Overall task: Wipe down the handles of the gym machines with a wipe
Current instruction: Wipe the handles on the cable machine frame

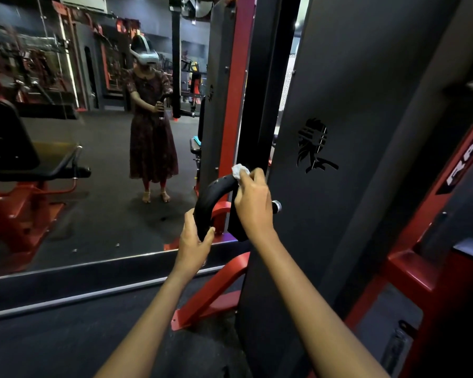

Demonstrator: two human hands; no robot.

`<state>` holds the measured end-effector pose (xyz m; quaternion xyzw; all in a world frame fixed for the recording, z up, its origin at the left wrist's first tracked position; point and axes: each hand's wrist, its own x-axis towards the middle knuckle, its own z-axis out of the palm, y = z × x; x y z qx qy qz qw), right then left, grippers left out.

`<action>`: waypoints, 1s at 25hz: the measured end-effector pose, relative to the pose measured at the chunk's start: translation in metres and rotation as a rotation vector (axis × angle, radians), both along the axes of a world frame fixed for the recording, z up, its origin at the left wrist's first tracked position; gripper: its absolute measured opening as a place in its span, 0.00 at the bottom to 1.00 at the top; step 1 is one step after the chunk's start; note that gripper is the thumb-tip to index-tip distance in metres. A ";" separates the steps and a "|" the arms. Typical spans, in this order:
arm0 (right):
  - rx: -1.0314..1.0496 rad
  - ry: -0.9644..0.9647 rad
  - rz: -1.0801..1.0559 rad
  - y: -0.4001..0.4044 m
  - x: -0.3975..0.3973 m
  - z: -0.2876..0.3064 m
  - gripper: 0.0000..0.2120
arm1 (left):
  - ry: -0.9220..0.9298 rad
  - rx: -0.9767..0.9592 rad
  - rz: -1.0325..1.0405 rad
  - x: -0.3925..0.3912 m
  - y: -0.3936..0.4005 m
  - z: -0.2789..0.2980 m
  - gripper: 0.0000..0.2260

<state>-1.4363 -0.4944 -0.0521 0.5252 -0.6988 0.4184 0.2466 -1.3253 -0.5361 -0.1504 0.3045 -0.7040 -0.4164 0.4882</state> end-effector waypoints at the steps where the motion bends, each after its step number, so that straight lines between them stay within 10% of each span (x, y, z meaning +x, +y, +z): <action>1: -0.004 -0.052 0.013 0.007 -0.001 -0.005 0.10 | 0.006 0.001 -0.010 0.000 -0.001 0.000 0.21; 20: 0.042 -0.062 0.009 -0.004 0.009 0.010 0.10 | -0.006 0.006 0.013 -0.003 -0.004 -0.004 0.23; 25: 0.133 0.221 0.298 0.013 0.050 -0.016 0.09 | 0.020 -0.053 0.018 -0.002 -0.005 -0.004 0.25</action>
